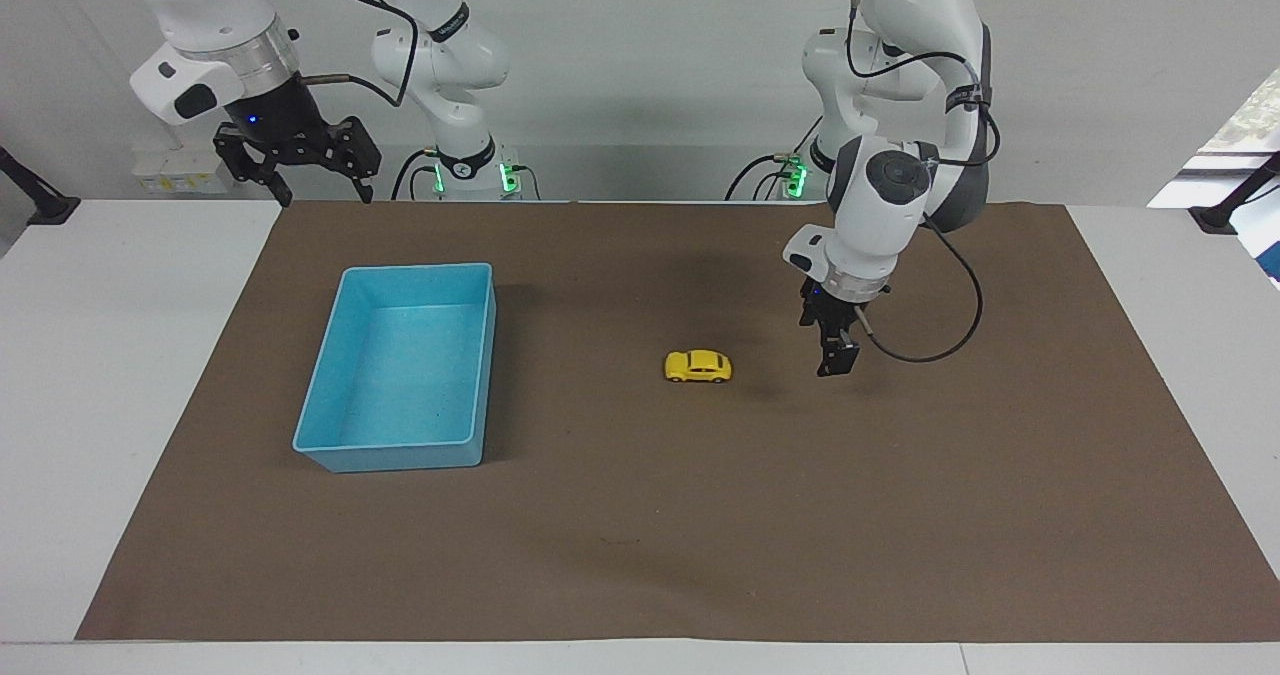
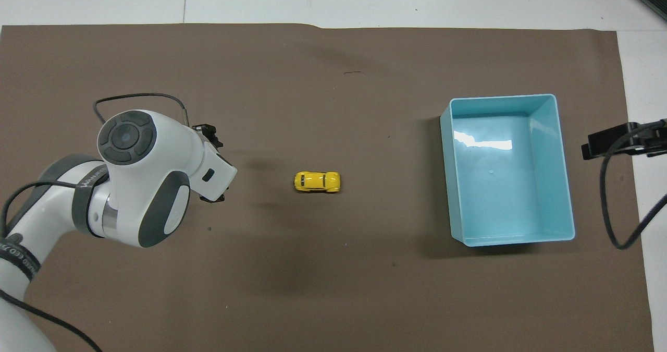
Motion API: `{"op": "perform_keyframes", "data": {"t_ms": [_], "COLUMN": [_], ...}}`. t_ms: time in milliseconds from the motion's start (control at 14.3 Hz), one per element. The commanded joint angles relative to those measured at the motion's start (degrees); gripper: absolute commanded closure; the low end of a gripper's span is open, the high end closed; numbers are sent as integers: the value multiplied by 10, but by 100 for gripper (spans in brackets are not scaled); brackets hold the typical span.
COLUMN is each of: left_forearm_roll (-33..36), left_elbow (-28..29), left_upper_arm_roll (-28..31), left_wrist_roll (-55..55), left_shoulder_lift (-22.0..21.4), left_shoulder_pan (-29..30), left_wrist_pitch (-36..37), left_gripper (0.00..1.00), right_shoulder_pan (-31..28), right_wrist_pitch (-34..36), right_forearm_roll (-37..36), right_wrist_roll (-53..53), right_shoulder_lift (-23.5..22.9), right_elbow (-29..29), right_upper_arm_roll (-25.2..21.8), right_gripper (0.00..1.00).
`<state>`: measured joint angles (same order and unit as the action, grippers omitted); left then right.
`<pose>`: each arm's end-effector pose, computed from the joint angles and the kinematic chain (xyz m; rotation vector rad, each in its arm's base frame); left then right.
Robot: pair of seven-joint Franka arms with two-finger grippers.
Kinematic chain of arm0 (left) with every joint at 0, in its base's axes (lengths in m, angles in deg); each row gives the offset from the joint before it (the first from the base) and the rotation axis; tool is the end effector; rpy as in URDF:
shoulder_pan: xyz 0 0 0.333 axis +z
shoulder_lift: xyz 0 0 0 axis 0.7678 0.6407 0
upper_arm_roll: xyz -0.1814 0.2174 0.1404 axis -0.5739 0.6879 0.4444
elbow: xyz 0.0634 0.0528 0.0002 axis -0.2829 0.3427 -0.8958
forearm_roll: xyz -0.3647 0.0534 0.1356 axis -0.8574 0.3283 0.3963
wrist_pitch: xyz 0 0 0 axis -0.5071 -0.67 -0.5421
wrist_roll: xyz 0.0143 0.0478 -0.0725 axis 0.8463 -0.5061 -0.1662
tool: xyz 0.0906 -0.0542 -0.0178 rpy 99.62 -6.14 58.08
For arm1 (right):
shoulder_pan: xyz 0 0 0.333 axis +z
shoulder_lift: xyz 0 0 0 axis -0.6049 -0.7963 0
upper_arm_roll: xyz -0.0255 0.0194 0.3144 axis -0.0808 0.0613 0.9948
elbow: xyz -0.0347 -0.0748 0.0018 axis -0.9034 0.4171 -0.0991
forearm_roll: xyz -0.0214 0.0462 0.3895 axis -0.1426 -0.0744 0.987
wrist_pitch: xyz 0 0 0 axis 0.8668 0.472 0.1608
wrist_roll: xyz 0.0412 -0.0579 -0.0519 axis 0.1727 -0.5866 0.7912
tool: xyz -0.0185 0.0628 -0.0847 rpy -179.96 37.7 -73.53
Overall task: Wind up and store yellow beetle car
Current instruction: 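Release the car and withdraw the left gripper to rest, then reach the right gripper toward the car beside the blue box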
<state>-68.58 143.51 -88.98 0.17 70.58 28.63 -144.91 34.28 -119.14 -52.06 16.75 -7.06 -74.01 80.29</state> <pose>0.5431 -0.2059 0.3913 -2.3603 2.0679 -0.1264 0.5473 -0.0010 0.6613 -3.1238 -0.0381 0.0417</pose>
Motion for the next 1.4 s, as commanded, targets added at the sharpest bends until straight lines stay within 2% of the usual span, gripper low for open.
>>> {"op": "perform_keyframes", "data": {"t_ms": [0,140,491,701,841,982,1192,1332], "left_forearm_roll": [13,12,13,13,13,13,18,29], "left_elbow": [-19,-50,-148,-171,-185,-184,-196,-254], "left_upper_arm_roll": [2,3,16,18,24,37,59,63], "left_wrist_roll": [-91,-148,-390,-509,-579,-592,-589,-588], "left_shoulder_lift": [-6,-7,-7,-21,-36,-65,-78,-73], "left_shoulder_pan": [17,32,75,98,103,103,103,110], "left_wrist_pitch": [30,63,169,180,213,256,292,361], "left_gripper": [0,0,0,0,0,0,0,0], "right_shoulder_pan": [-10,-11,-10,-11,-10,-8,-1,1], "right_wrist_pitch": [-2,-23,-24,-21,-22,-23,-25,-28], "right_forearm_roll": [4,4,5,14,15,15,15,15], "right_wrist_roll": [-8,-9,-6,-2,23,54,133,198], "right_shoulder_lift": [4,4,4,4,4,4,24,38], "right_elbow": [-3,-5,-6,-6,-6,-8,-41,-62], "right_upper_arm_roll": [6,6,6,6,7,8,12,16], "right_gripper": [0,0,0,0,0,0,0,0]}}
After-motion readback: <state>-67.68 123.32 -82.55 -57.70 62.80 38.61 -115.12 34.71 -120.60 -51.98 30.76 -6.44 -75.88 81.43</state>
